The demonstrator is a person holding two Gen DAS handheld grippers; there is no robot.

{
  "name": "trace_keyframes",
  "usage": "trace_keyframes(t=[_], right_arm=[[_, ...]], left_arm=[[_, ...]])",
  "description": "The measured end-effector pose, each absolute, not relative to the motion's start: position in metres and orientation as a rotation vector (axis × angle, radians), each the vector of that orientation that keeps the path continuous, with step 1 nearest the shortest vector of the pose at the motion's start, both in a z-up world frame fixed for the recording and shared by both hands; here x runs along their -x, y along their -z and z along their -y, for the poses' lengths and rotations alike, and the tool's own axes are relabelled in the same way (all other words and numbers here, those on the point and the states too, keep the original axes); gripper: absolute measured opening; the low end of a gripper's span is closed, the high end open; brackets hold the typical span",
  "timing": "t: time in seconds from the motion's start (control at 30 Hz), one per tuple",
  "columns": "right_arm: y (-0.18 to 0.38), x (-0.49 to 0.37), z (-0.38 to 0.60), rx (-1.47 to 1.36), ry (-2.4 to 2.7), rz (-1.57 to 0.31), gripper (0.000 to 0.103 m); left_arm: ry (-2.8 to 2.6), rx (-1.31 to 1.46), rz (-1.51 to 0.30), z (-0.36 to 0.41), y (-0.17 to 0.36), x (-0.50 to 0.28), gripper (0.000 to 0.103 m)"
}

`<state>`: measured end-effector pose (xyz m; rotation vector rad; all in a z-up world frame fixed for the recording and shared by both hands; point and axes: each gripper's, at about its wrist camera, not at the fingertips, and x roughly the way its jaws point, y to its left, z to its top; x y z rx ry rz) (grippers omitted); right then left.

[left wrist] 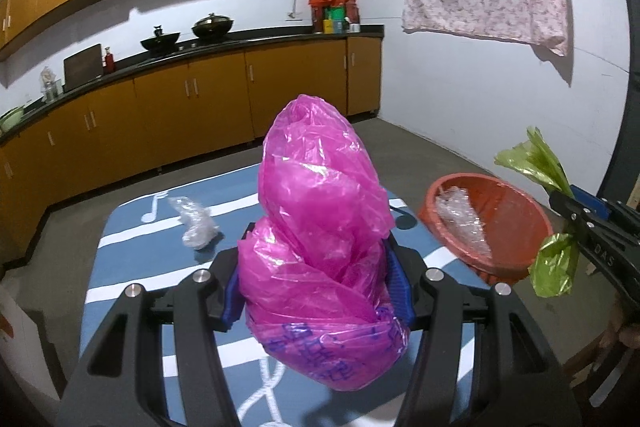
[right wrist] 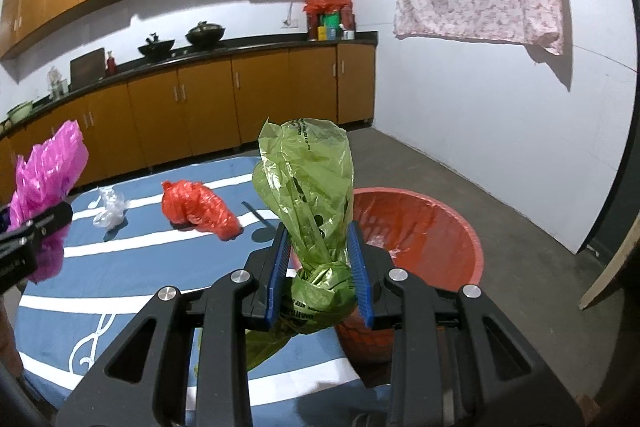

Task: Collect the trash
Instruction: 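Carry the green bag and pink bag over the orange wastebasket with both tools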

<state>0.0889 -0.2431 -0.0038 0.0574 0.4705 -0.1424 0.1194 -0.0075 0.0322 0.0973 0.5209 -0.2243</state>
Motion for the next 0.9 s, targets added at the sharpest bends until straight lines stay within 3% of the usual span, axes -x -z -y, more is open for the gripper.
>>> trace_keyframes(t=[0.9], right_arm=[[0.016,-0.080,0.309,-0.110,0.293,-0.464,0.031]], left_arm=[[0.450,-0.083,-0.567,0.077,-0.003,-0.124,0.057]])
